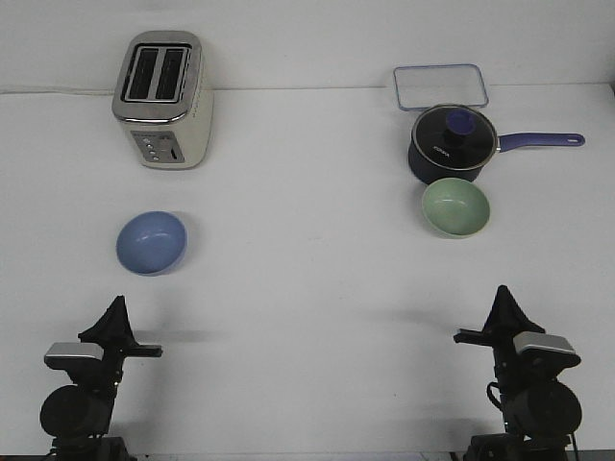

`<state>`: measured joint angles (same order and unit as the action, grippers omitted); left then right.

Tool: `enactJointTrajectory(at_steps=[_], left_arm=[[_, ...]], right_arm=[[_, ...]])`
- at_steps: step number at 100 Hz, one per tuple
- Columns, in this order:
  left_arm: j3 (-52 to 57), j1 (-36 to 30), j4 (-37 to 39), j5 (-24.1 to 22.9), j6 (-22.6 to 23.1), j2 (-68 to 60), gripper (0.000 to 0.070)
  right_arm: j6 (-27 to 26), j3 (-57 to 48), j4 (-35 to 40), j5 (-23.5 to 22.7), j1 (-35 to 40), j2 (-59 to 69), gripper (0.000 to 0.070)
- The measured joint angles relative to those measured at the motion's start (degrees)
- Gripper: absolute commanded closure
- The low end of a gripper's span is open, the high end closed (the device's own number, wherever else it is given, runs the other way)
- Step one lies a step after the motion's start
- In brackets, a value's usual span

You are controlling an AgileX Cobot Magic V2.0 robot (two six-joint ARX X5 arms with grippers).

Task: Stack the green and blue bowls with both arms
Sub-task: 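Reach the right gripper to the pale green bowl and grasp its rim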

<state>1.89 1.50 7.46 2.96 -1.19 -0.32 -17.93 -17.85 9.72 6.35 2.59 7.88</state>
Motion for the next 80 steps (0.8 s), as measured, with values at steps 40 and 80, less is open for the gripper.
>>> enactJointTrajectory(at_steps=[40, 80], left_arm=[[0.0, 0.0, 0.0, 0.0, 0.0, 0.0, 0.0685], [0.0, 0.0, 0.0, 0.0, 0.0, 0.0, 0.0685]], right_arm=[[3.19, -34.47, 22.23, 0.0, -0.02, 34.64, 0.014], [5.33, -55.71, 31.71, -6.67, -6.05, 68.72, 0.0141]])
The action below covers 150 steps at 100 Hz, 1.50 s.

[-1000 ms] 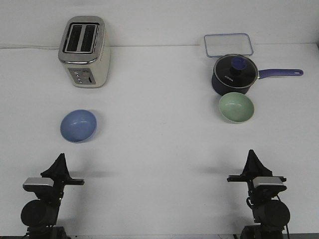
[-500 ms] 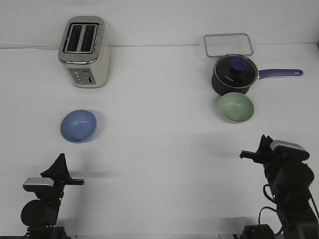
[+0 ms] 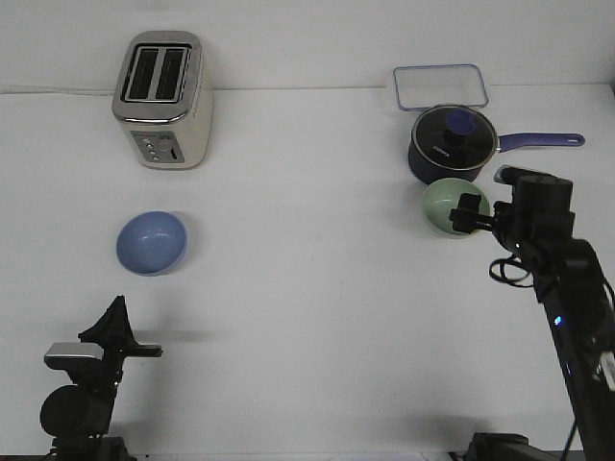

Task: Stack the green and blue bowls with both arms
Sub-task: 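Reach the right gripper to the pale green bowl and grasp its rim, then carry the green bowl with the right gripper toward the table center, nearer the robot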

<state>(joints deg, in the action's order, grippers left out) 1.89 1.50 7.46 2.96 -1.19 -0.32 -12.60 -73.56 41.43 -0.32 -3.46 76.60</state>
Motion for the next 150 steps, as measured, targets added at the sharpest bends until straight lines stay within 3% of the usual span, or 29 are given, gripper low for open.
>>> enactJointTrajectory(at_steps=[36, 55, 68, 79, 90, 115, 150], left_arm=[[0.0, 0.0, 0.0, 0.0, 0.0, 0.0, 0.0685], [0.0, 0.0, 0.0, 0.0, 0.0, 0.0, 0.0685], [0.0, 0.0, 0.0, 0.0, 0.0, 0.0, 0.0685], [0.0, 0.0, 0.0, 0.0, 0.0, 0.0, 0.0685], [0.0, 0.0, 0.0, 0.0, 0.0, 0.0, 0.0685], [0.0, 0.0, 0.0, 0.0, 0.0, 0.0, 0.0685], [0.0, 0.0, 0.0, 0.0, 0.0, 0.0, 0.0685]], right_arm=[[3.19, -6.56, 0.15, -0.04, -4.61, 20.41, 0.0141], [3.72, -6.56, -1.16, -2.89, -6.36, 25.51, 0.0168], [4.2, -6.56, -1.55, -4.04, -6.71, 27.21, 0.0426], [5.01, -6.56, -1.86, -4.26, -6.69, 27.32, 0.0522], [5.31, -6.56, -1.77, -4.28, -6.69, 27.65, 0.07], [5.42, -7.39, -1.95, -6.56, -6.71, 27.47, 0.07], [6.14, -7.43, 2.75, -16.31, -6.88, 12.24, 0.07]])
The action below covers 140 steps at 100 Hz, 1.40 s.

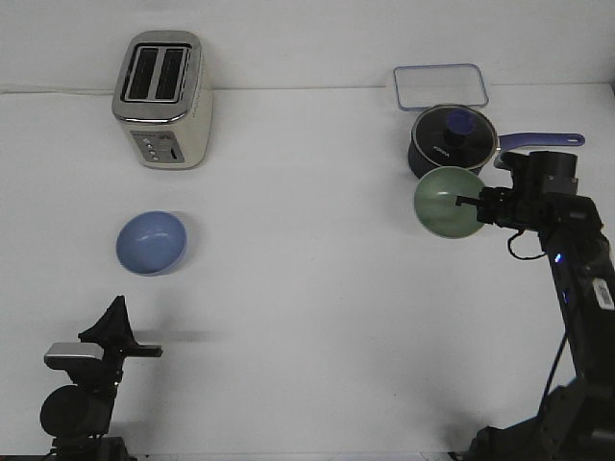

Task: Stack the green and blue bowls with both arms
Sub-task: 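Carry the green bowl with the right gripper toward the table center, nearer the robot, then release the green bowl and withdraw the right gripper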

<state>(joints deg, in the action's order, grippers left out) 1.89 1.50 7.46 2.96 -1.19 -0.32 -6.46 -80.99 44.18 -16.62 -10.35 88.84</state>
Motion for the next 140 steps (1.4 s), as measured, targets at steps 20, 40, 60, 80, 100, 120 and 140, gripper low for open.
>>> enactJointTrajectory(at_steps=[20, 40, 60, 80, 100, 120, 140], left_arm=[[0.0, 0.0, 0.0, 0.0, 0.0, 0.0, 0.0685], [0.0, 0.0, 0.0, 0.0, 0.0, 0.0, 0.0685], [0.0, 0.0, 0.72, 0.0, 0.0, 0.0, 0.0685], [0.0, 0.0, 0.9, 0.0, -0.02, 0.0, 0.0685], [0.0, 0.0, 0.92, 0.0, 0.0, 0.0, 0.0685], [0.0, 0.0, 0.92, 0.0, 0.0, 0.0, 0.0685], [0.0, 0.0, 0.92, 0.0, 0.0, 0.0, 0.0685]], right_arm=[[0.0, -0.22, 6.36, -2.54, 4.72, -9.27, 0.07], [0.0, 6.32, 7.74, -2.69, 16.15, -14.45, 0.07], [-1.42, 14.95, 6.67, -2.67, 29.79, -14.93, 0.07], [-6.29, 22.88, -2.86, -2.71, 40.24, -14.93, 0.07], [-9.07, 26.32, -4.68, -0.46, 45.22, -11.87, 0.07], [-9.27, 26.36, -5.75, 0.55, 46.69, -8.09, 0.07], [-9.25, 26.4, -5.97, 1.01, 46.99, -5.77, 0.0456]])
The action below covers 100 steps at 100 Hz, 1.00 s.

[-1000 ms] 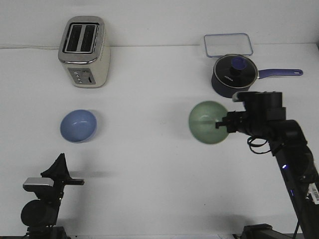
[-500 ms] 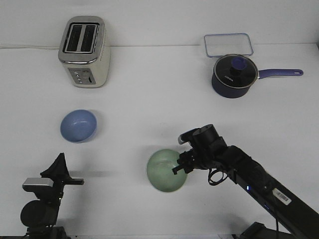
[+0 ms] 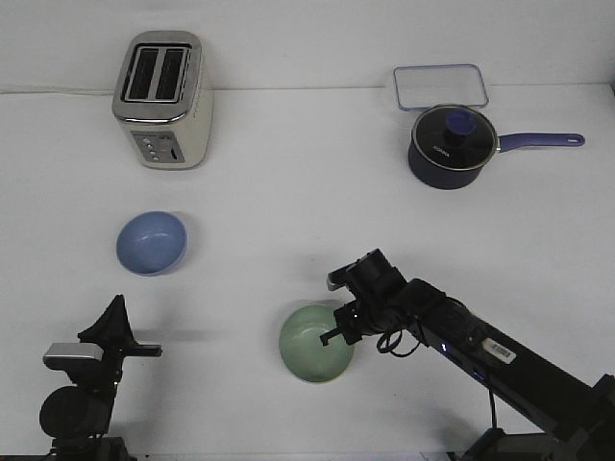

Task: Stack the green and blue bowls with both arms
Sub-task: 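Release the green bowl and withdraw the right gripper, then reach the left gripper to the light blue bowl and grasp its rim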

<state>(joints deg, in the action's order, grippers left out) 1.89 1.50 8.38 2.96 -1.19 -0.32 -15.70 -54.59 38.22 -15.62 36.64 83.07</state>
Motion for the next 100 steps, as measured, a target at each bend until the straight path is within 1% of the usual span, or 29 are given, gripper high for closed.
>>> enactJointTrajectory(at_steps=[2, 8, 25, 36, 45, 56, 67, 74, 83, 93, 100], left_arm=[[0.0, 0.0, -0.02, 0.0, 0.0, 0.0, 0.0685], [0.0, 0.0, 0.0, 0.0, -0.02, 0.0, 0.0686], [0.0, 0.0, 0.2, 0.0, -0.35, 0.0, 0.0686], [0.0, 0.0, 0.79, 0.0, -2.19, 0.0, 0.069], [0.02, 0.0, 1.92, 0.0, -5.42, 0.0, 0.0689], [0.07, 0.0, 3.43, 0.0, -11.5, 0.0, 0.0689], [0.52, 0.0, 3.17, 0.0, -17.9, 0.0, 0.0688], [1.95, 0.0, 0.72, 0.0, -20.59, -0.04, 0.0688], [5.66, 0.0, -3.87, -1.01, -22.16, -1.14, 0.0688], [11.26, 0.0, -8.5, -2.78, -22.27, -4.63, 0.0688], [15.65, 0.0, -11.37, -3.26, -21.05, -8.76, 0.0688]], right_arm=[[0.0, 0.0, -0.22, 0.02, 0.0, -0.02, 0.0416], [0.0, 0.0, -0.37, 0.33, 0.02, -0.02, 0.0371], [0.39, -0.02, -0.28, -0.11, -1.16, -1.46, 0.0367], [1.49, -1.88, 0.46, -0.31, -2.91, -5.92, 0.0368], [3.32, -5.25, -0.31, -0.39, -5.75, -11.19, 0.0368], [5.86, -7.8, -2.67, -0.33, -10.27, -18.21, 0.0368], [8.74, -7.67, -2.21, 1.97, -15.3, -23.91, 0.0368], [10.49, -5.7, -3.52, 2.99, -17.99, -27.47, 0.0369], [11.52, -0.63, -6.27, 3.32, -20.15, -33.09, 0.0369], [11.85, 6.67, -11.43, 3.87, -21.84, -40.04, 0.0371], [11.67, 11.74, -15.1, 3.91, -22.64, -44.17, 0.0371]])
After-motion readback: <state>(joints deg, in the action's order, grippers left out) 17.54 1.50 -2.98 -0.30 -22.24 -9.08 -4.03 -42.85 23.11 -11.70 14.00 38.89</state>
